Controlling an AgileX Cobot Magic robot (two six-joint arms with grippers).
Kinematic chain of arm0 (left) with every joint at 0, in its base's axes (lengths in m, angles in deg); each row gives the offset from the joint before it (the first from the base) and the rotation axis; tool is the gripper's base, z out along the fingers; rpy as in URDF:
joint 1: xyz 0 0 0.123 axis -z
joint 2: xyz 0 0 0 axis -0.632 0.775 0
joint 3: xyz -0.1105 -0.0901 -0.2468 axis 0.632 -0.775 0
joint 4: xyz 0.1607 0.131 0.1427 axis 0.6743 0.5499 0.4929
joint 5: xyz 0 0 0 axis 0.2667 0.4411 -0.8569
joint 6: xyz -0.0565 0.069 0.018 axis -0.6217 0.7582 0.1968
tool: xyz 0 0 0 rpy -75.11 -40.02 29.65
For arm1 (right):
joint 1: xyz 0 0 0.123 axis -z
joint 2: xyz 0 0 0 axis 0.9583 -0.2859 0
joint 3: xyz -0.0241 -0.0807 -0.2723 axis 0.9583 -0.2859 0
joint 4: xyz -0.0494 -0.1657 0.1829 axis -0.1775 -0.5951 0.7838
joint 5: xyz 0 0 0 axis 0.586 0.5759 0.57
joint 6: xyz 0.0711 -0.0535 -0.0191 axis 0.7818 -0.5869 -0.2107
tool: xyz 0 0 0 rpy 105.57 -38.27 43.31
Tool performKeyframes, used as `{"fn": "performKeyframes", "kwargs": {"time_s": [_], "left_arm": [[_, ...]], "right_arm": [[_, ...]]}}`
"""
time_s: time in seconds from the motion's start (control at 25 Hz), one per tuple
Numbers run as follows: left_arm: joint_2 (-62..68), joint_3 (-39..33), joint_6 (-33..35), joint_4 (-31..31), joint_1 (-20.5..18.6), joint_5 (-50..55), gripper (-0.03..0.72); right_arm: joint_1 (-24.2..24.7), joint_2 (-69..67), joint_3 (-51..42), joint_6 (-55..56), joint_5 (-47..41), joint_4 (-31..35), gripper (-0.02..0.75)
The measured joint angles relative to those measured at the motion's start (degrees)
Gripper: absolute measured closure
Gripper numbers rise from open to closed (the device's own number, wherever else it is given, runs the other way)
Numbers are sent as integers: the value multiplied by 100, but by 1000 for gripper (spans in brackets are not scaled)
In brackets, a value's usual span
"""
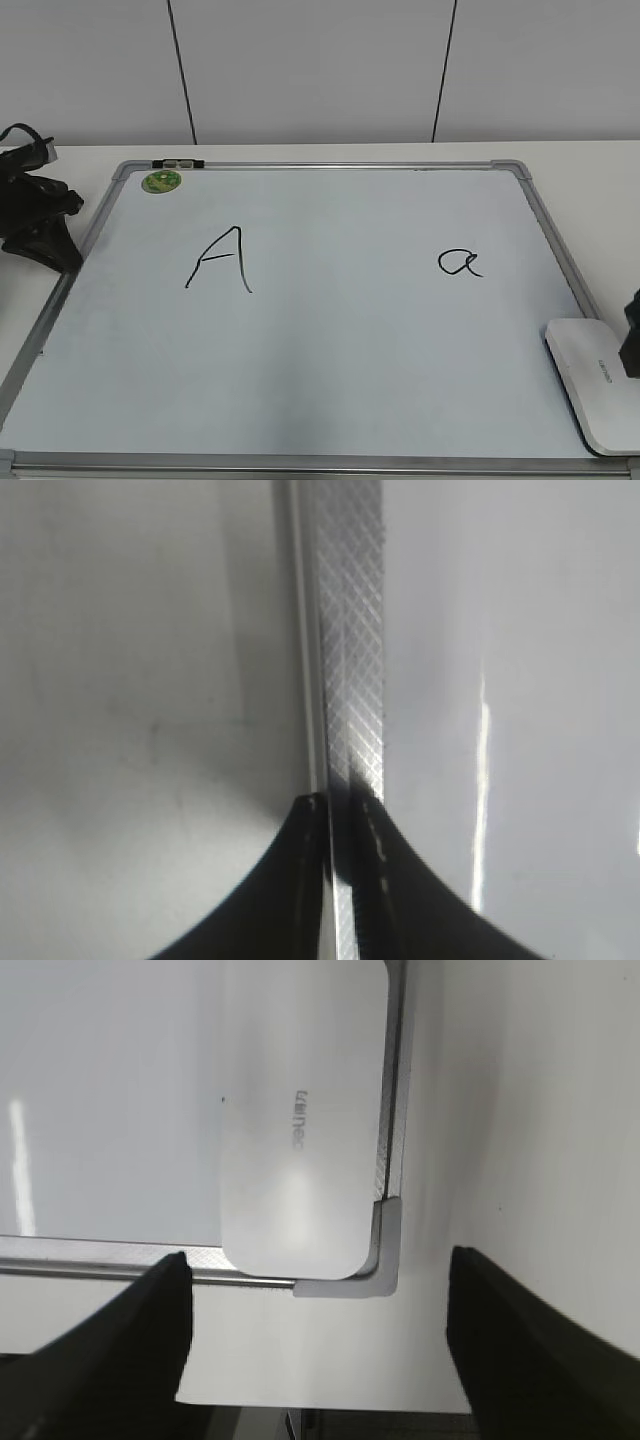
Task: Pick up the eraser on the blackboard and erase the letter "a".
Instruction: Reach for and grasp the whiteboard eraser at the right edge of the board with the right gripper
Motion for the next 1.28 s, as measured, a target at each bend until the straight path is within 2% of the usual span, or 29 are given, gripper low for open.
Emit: {"fn": "performKeyframes", "kwargs": {"time_s": [0.4, 1.28], "left_arm": [[0, 0, 0, 0, 0, 0, 654], [0, 0, 0, 0, 0, 0, 654]], "right_arm": [[-10, -871, 5, -109, 683, 210, 97], [-10, -2103, 18, -156, 1556, 232, 104]]}}
